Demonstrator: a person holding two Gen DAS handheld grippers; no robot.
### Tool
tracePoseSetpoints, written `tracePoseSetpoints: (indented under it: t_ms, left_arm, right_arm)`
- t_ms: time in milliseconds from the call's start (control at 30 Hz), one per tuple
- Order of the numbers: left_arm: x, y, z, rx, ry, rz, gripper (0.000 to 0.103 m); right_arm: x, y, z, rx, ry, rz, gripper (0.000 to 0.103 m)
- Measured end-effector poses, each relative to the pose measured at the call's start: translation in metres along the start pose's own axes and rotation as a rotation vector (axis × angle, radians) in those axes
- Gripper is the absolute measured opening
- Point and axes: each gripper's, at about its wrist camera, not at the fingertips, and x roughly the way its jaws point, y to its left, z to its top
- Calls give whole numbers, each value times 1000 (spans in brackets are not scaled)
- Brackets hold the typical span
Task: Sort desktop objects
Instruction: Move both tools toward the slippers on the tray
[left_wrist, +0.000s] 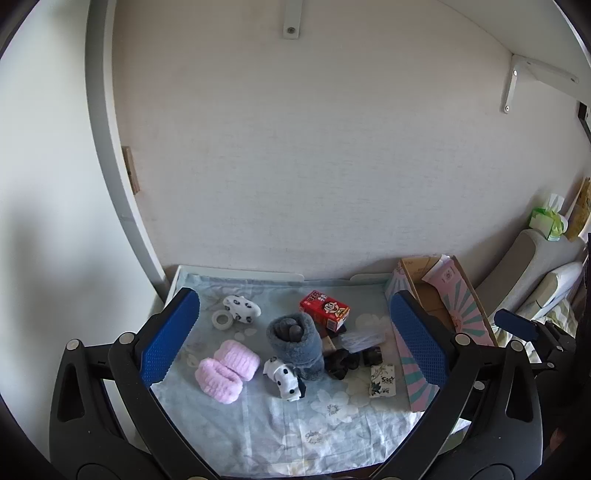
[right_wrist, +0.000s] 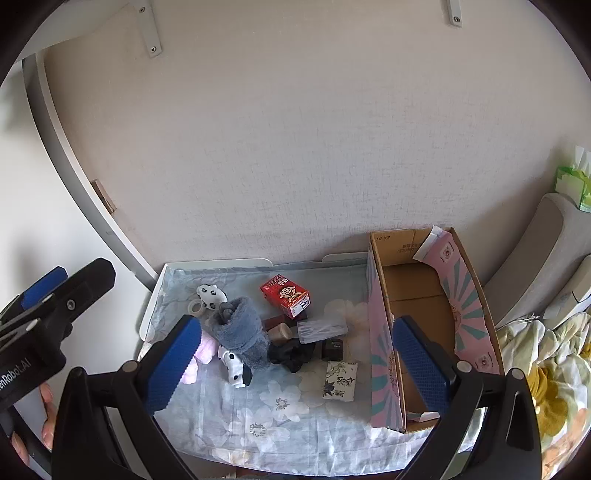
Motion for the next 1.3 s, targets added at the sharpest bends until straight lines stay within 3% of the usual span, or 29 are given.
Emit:
tracePoseSetpoints:
  t_ms: [567, 900, 1067, 1300]
  left_arm:
    - [-9, -9, -8, 2, -6, 14, 103]
    - [-13, -10, -7, 12, -14, 86, 103]
    - [-16, -7, -7, 23, -17, 60, 103]
    - [-25, 2, -3, 38, -56, 85, 103]
  right_arm:
    - [-4, 1, 1, -29, -6, -42, 103]
    - [-4, 3, -1, -50, -13, -38, 103]
    - [-3, 6, -1, -70, -16, -42, 103]
    - [-4, 10, 2, -105, -61, -60, 103]
